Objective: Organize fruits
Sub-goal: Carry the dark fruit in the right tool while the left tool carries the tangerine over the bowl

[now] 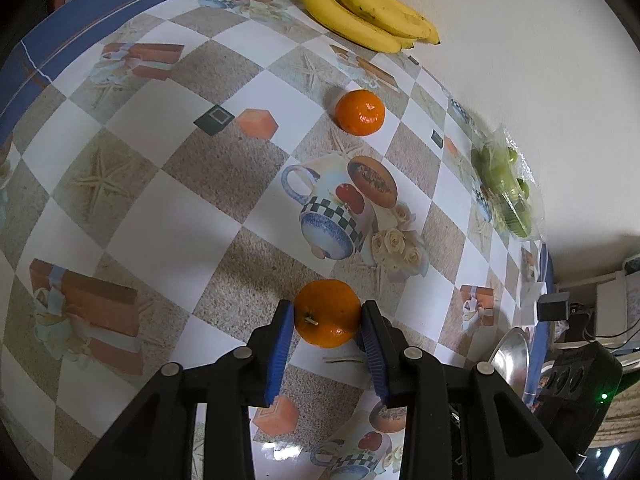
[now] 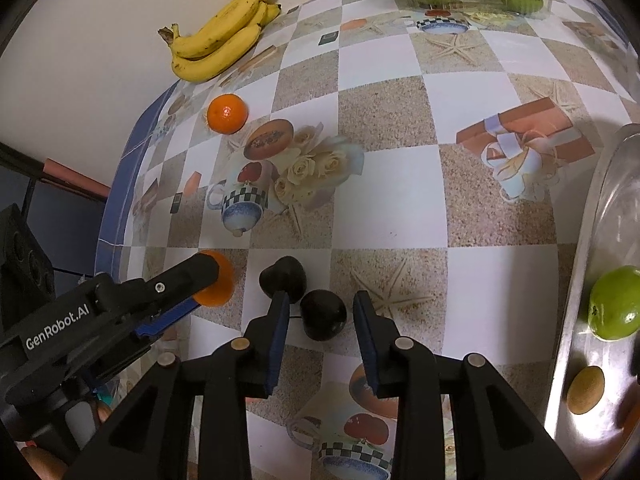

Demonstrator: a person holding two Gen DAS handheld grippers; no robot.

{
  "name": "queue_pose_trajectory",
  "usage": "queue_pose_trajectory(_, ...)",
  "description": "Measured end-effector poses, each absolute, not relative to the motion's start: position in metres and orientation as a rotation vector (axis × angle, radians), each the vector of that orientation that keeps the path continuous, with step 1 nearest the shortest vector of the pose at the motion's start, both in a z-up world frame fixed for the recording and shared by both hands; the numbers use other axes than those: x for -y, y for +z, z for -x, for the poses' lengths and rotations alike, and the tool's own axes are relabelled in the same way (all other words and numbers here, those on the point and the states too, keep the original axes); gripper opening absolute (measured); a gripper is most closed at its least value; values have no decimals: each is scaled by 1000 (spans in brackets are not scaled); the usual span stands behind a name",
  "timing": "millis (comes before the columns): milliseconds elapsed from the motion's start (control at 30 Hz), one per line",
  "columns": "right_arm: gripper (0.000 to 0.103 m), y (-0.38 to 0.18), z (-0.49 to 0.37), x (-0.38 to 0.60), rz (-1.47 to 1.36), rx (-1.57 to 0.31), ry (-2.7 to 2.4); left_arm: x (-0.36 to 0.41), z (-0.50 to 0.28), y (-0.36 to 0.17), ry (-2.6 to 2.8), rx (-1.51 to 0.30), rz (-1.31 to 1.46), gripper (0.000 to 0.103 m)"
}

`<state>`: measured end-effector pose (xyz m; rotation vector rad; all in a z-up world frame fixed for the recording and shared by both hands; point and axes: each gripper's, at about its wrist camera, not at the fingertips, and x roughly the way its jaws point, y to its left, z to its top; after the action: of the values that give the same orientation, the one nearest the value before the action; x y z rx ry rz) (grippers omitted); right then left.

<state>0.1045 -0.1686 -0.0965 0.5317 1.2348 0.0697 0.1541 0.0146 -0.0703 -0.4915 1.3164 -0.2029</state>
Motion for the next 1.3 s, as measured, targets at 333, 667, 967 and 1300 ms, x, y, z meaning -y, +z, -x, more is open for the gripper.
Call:
queue_pose_trajectory(333, 24, -97, -105, 165, -511, -1247, 77, -15, -154, -69, -203, -1309, 493, 37)
queue_pose_trajectory(667, 22, -76, -99, 178, -553, -1181, 73, -15, -151, -62, -197, -1277, 494, 37)
queue_pose_trajectory(967, 22, -41, -85, 212, -583, -1094, 13, -3, -146, -41, -212, -1220, 473, 37)
queue_pose_trajectory(1300, 22, -36, -56, 288, -665, -1047, -172, 66, -126, -35, -312, -1223, 346, 37)
